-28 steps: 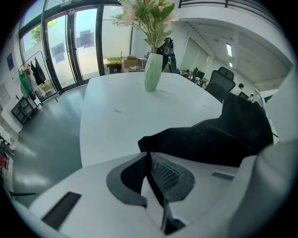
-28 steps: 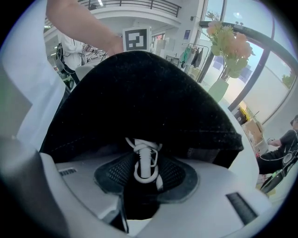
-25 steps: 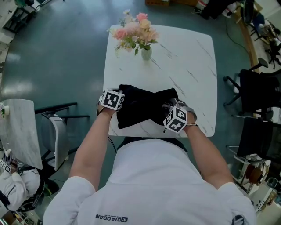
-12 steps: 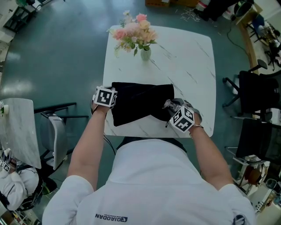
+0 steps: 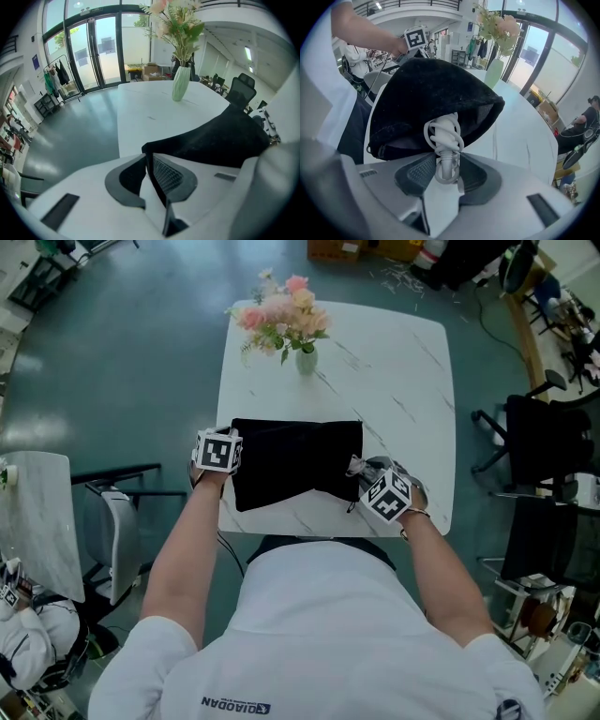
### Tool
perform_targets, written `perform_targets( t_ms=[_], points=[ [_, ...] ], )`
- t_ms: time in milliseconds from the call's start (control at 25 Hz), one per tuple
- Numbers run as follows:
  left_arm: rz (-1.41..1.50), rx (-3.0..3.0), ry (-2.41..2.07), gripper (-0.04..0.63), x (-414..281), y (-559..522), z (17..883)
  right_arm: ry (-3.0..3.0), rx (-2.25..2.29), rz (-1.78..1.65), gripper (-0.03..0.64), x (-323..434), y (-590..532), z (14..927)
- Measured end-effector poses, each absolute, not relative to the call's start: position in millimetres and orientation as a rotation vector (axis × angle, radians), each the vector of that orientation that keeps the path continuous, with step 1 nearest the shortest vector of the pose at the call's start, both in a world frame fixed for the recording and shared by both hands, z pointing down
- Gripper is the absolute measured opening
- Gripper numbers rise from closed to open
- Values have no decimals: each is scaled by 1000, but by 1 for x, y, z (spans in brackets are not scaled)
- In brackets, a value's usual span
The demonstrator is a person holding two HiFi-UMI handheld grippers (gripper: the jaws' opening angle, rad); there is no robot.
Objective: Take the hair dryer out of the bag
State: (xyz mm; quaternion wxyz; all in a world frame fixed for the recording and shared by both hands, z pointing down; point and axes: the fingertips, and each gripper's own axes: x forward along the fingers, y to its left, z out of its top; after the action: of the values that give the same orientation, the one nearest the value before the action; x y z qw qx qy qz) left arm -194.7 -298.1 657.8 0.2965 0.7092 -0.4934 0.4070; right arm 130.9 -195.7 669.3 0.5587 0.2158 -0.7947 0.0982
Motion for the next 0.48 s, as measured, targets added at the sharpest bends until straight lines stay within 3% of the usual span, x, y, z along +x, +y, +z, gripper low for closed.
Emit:
perform_targets(
  t_ms=[480],
  points=[
    [989,1969,-1203,103,-194,-236,626,-1862,486,230,170,133,-195,672]
  ],
)
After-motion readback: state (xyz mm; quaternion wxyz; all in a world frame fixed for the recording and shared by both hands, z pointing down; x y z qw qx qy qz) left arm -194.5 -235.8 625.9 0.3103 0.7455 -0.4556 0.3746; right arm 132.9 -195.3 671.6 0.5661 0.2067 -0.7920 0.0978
